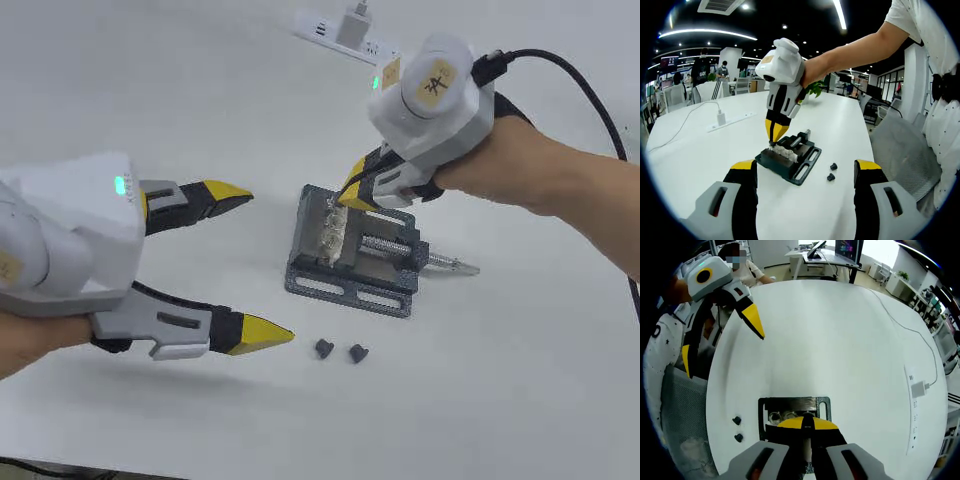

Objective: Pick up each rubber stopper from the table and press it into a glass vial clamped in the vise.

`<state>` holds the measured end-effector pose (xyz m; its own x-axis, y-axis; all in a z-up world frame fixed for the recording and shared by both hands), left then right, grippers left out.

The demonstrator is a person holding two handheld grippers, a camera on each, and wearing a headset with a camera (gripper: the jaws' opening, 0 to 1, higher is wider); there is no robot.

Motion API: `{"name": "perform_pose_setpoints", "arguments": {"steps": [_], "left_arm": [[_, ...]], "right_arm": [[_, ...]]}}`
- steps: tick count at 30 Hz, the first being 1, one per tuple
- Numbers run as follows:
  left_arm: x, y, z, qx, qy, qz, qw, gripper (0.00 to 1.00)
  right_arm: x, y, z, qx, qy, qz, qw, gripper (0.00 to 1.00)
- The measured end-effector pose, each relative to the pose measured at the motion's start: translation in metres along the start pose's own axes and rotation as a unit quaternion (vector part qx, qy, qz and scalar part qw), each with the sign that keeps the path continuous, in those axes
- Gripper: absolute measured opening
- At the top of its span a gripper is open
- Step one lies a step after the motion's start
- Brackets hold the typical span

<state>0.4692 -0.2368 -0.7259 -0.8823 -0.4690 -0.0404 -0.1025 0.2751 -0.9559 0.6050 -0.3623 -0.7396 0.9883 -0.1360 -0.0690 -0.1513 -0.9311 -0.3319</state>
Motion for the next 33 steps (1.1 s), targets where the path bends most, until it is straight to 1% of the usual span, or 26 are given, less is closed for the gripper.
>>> {"name": "perform_pose_setpoints", "arguments": {"steps": [14,17,21,26,30,33], "left_arm": [[0.002,-0.002,-0.003,-0.001,-0.002,0.003,1.0000,0.78],[0.003,-0.002,-0.004,-0.003,-0.002,0.005,1.0000,0.78],[0.003,-0.003,-0.003,-0.002,-0.002,0.005,1.0000,0.78],[0.004,-0.005,-0.003,-0.001,-0.001,0.007,1.0000,0.78],[0.005,-0.006,-0.003,-0.003,0.001,0.010,0.9999,0.78],[0.005,-0.006,-0.004,-0.003,0.002,0.011,0.9999,0.78]], "right_arm": [[-0.005,0.000,-0.002,0.007,0.006,0.001,1.0000,0.00],[-0.002,0.001,-0.002,0.008,0.008,0.006,0.9999,0.02],[-0.004,0.000,-0.004,0.009,0.005,0.005,0.9999,0.03],[-0.006,-0.001,-0.007,0.013,0.008,0.004,0.9999,0.05],[-0.009,-0.001,-0.013,0.022,0.011,0.006,0.9997,0.07],[-0.012,0.002,-0.016,0.024,0.013,0.006,0.9996,0.08]]}}
Point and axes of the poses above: the centre of the closed fingertips' face, and the gripper's own axes: z roughly forward along the fingers, x roughly to its right, y roughly out of its underside, the point moved 7 cm from there along -z, roughly backward along the fingers, and after that the axes turned 11 degrees about z, right-handed, at the moved point
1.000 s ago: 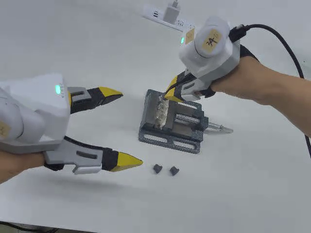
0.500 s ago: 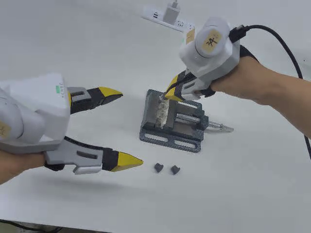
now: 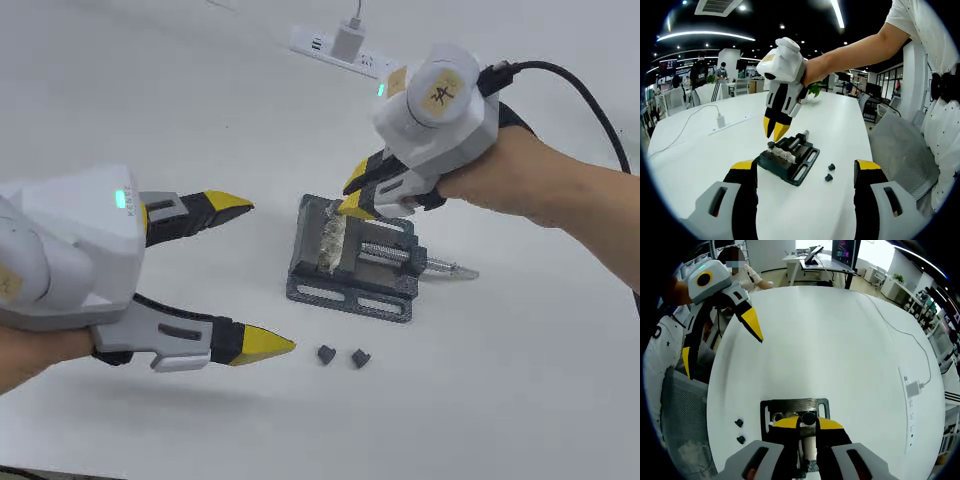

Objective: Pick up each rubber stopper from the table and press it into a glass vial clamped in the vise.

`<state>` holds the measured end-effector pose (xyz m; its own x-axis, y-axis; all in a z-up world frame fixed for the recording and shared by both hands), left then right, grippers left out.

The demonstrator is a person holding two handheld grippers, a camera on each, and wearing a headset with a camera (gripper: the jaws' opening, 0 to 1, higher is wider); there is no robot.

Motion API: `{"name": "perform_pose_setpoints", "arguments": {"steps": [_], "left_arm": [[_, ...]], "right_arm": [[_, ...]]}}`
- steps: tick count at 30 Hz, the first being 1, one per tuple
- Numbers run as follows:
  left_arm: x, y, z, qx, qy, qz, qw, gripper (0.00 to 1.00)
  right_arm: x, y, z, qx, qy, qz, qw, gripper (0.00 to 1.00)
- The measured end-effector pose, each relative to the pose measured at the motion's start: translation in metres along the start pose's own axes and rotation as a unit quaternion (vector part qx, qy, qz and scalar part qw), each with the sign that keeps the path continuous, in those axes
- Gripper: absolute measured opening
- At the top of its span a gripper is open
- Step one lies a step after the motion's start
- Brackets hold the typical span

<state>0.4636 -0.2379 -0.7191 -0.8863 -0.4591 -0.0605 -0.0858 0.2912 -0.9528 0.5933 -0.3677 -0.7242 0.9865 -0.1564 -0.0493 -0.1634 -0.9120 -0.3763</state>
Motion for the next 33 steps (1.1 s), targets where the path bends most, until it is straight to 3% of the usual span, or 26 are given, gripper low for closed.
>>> {"name": "perform_pose_setpoints", "arguments": {"steps": [8,20,33], "left_arm": [[0.001,-0.001,-0.002,-0.006,0.002,0.004,1.0000,0.77],[0.006,-0.003,-0.004,-0.017,0.010,0.013,0.9997,0.77],[0.011,-0.005,-0.009,-0.031,0.020,0.029,0.9989,0.76]], "right_arm": [[0.001,0.006,-0.005,0.014,0.006,0.008,0.9999,0.14],[-0.011,0.020,-0.028,0.053,0.020,0.029,0.9980,0.28],[-0.027,0.041,-0.043,0.105,0.031,0.054,0.9925,0.43]]}}
Point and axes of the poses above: the centre of the closed fingertips' face, and the gripper's own axes: z roughly forward along the fingers, x roughly to its right, y roughly out of its underside, the point moved 7 cm from there along -z, roughly backward along the fingers, and after that the axes turned 11 degrees about z, right-handed, at the moved point
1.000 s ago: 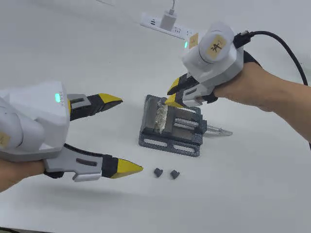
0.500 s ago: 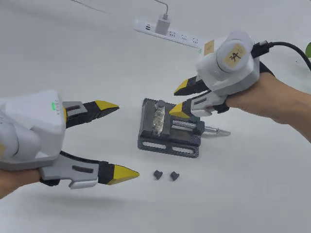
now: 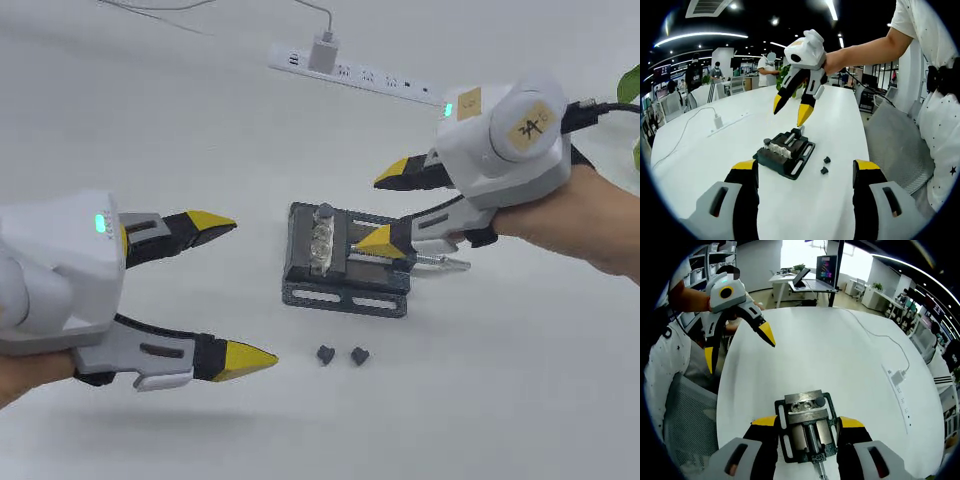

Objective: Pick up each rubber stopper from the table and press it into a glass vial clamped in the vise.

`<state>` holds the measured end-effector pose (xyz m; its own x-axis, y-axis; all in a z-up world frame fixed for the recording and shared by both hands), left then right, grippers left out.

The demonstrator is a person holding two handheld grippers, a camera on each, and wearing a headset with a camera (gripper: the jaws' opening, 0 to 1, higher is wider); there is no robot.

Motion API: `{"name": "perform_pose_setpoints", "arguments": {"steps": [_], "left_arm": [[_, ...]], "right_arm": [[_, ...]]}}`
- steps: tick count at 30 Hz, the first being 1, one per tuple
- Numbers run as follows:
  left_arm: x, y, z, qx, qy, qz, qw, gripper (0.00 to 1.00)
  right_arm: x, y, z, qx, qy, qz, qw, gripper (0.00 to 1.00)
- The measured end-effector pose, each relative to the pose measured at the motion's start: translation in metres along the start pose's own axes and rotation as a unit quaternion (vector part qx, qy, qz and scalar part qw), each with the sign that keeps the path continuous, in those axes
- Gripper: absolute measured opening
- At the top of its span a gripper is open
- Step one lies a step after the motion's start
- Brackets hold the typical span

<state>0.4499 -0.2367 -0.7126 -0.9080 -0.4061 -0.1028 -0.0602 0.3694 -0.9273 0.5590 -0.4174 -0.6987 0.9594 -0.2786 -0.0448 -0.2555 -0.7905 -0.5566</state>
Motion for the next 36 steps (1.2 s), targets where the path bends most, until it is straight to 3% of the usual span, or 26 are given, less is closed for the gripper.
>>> {"name": "perform_pose_setpoints", "arguments": {"steps": [10,18,25,33,36], "left_arm": [[0.003,-0.003,0.000,-0.011,0.014,0.015,0.9997,0.73],[0.005,-0.006,0.003,-0.023,0.030,0.029,0.9989,0.73],[0.007,-0.007,0.010,-0.035,0.046,0.042,0.9974,0.72],[0.009,-0.009,0.019,-0.056,0.071,0.069,0.9935,0.69],[0.010,-0.007,0.023,-0.072,0.087,0.090,0.9895,0.68]], "right_arm": [[-0.015,0.029,-0.013,0.038,-0.003,0.035,0.9987,0.53],[-0.022,0.053,-0.026,0.070,-0.002,0.071,0.9950,0.60],[-0.040,0.069,-0.038,0.097,0.002,0.088,0.9914,0.66],[-0.058,0.091,-0.043,0.121,-0.001,0.100,0.9877,0.76],[-0.061,0.101,-0.045,0.126,0.001,0.109,0.9860,0.79]]}}
Point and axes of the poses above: the centre of the closed fingertips' face, and the gripper's own axes: z roughly forward along the fingers, x roughly to its right, y roughly out of its underside, the point moved 7 cm from there along -z, roughly backward along the fingers, and after that the axes turned 11 degrees about z, right-handed, at the moved point
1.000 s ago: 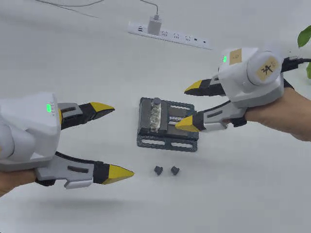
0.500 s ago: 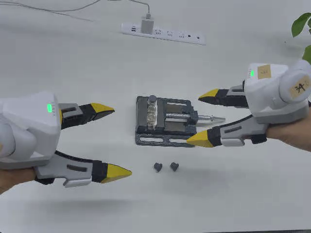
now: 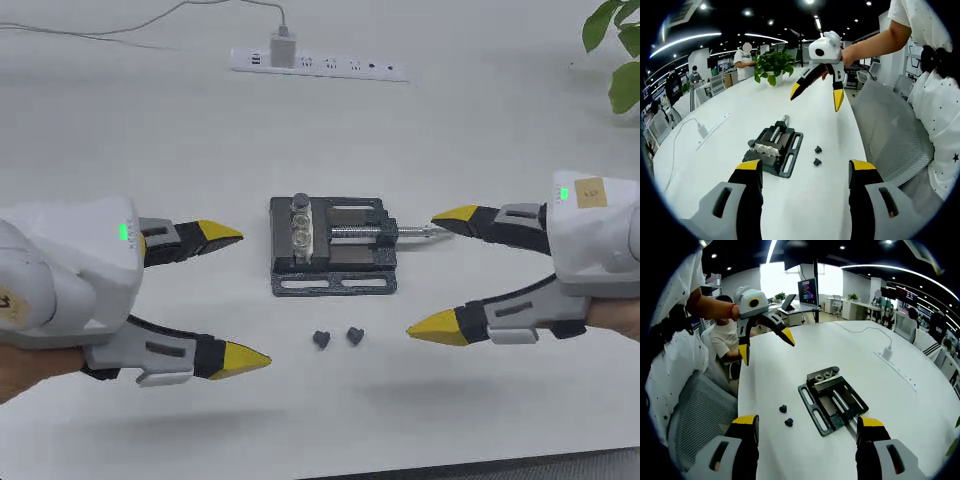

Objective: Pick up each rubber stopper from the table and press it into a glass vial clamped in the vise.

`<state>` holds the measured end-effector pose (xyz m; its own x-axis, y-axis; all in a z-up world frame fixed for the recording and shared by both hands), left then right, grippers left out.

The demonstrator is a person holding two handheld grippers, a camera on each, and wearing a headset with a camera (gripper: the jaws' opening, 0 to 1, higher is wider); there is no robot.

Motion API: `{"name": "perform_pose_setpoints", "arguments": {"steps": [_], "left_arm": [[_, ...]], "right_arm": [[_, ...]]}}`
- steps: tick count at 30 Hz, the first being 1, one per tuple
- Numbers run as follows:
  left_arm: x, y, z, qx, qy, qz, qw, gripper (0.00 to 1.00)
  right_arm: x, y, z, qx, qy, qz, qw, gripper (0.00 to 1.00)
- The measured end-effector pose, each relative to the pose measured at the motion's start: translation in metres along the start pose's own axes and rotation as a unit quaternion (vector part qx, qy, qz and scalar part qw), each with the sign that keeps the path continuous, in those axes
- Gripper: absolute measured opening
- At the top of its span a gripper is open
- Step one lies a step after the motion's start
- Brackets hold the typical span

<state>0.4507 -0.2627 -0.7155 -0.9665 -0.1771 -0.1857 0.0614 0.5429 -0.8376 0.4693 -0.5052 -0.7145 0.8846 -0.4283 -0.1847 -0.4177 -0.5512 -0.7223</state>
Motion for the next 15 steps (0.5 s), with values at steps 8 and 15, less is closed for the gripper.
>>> {"name": "perform_pose_setpoints", "arguments": {"steps": [8,15], "left_arm": [[0.000,0.002,0.015,-0.024,0.033,0.028,0.9988,0.62],[0.003,0.004,0.032,-0.054,0.079,0.082,0.9920,0.55]], "right_arm": [[0.000,0.021,-0.009,0.006,0.006,0.002,1.0000,0.81],[-0.001,0.035,-0.008,0.011,0.003,0.012,0.9999,0.84]]}}
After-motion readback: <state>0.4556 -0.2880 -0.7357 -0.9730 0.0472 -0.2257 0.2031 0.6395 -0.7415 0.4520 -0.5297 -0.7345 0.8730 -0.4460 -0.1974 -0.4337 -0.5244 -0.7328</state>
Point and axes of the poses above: the centre of the closed fingertips' face, and the gripper's own axes: z roughly forward along the fingers, x roughly to its right, y roughly out of its underside, the point moved 7 cm from there along -z, roughly backward along the fingers, and after that the axes turned 11 degrees about z, right-handed, at the moved point
